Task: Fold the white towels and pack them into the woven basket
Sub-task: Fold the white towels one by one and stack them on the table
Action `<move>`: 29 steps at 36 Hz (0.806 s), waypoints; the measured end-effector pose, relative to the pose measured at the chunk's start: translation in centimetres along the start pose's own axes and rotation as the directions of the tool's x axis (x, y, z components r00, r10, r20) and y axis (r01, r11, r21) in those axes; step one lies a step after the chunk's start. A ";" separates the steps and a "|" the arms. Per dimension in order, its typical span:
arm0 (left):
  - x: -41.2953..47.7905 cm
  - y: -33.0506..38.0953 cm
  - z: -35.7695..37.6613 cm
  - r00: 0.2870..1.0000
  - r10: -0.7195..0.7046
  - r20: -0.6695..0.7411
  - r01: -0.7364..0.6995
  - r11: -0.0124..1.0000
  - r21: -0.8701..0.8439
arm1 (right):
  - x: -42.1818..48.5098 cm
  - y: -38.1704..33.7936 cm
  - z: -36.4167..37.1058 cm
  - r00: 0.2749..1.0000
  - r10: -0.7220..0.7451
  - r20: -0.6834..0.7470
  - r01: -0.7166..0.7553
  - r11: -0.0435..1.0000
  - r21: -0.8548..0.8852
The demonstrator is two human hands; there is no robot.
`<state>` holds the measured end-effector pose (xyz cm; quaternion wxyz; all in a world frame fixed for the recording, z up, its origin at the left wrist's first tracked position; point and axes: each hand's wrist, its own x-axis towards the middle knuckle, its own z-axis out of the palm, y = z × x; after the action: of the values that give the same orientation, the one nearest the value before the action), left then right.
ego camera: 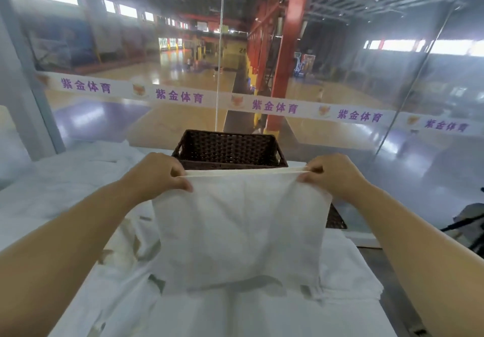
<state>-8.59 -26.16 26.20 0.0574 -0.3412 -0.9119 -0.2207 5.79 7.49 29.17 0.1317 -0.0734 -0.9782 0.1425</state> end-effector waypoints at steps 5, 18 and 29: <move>-2.6 0.2 -1.7 0.998 0.032 0.056 -0.031 0.999 -0.027 | -3.6 -1.7 -0.9 0.991 0.084 0.107 -0.100 0.984 0.145; -7.0 0.0 -0.9 0.908 0.110 0.403 -0.062 0.990 -0.131 | -10.6 -2.0 0.5 0.921 0.101 0.377 -0.166 0.976 0.142; -4.5 0.0 3.1 0.974 0.074 0.216 -0.082 0.996 0.028 | -7.2 0.1 3.8 0.958 0.144 0.249 -0.161 0.986 0.049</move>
<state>-5.05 -27.49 22.23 -0.0266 -0.3974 -0.9026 -0.1633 11.62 5.26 23.91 0.0013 -0.1261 -0.9729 0.1938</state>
